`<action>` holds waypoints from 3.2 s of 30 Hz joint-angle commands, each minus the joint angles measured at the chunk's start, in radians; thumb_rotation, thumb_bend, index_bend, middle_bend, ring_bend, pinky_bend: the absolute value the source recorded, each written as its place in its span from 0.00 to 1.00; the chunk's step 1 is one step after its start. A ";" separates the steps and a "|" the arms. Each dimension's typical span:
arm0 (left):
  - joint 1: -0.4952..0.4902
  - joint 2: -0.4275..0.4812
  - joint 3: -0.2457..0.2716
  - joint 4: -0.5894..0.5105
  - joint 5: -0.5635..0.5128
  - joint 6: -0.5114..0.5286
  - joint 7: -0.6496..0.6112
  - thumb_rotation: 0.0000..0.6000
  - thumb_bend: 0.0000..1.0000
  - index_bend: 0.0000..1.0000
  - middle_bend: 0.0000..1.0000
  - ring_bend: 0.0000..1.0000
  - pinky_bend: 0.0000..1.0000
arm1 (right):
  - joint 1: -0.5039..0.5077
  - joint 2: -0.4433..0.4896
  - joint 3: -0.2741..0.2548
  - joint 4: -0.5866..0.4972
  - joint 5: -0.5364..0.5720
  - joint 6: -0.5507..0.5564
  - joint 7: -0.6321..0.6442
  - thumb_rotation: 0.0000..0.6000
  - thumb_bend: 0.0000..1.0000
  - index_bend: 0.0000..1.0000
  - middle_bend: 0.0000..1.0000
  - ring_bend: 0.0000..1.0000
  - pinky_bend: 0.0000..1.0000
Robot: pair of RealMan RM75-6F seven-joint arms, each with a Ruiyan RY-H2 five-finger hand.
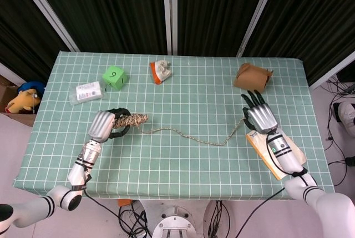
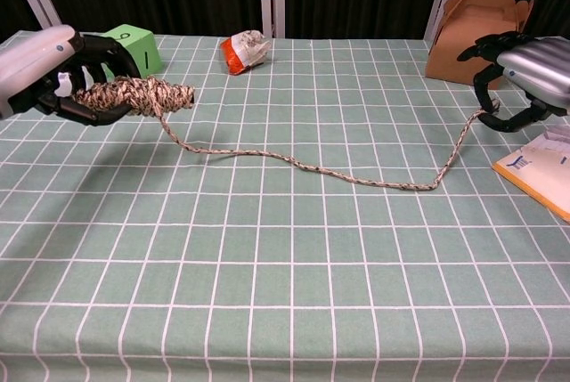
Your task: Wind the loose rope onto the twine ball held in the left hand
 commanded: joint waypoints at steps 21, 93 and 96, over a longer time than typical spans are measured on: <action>-0.056 0.053 -0.008 -0.237 0.087 0.001 -0.030 1.00 0.43 0.70 0.68 0.58 0.67 | 0.053 0.174 0.092 -0.408 -0.001 0.079 -0.159 1.00 0.59 0.89 0.20 0.00 0.00; -0.300 -0.480 -0.380 0.426 -0.339 -0.033 0.202 1.00 0.45 0.75 0.72 0.63 0.72 | 0.407 0.245 0.409 -0.921 0.055 0.238 -0.478 1.00 0.60 0.92 0.23 0.00 0.00; -0.307 -0.487 -0.417 0.437 -0.375 -0.035 0.197 1.00 0.46 0.75 0.72 0.63 0.72 | 0.389 0.258 0.402 -0.949 0.051 0.249 -0.473 1.00 0.60 0.92 0.23 0.00 0.00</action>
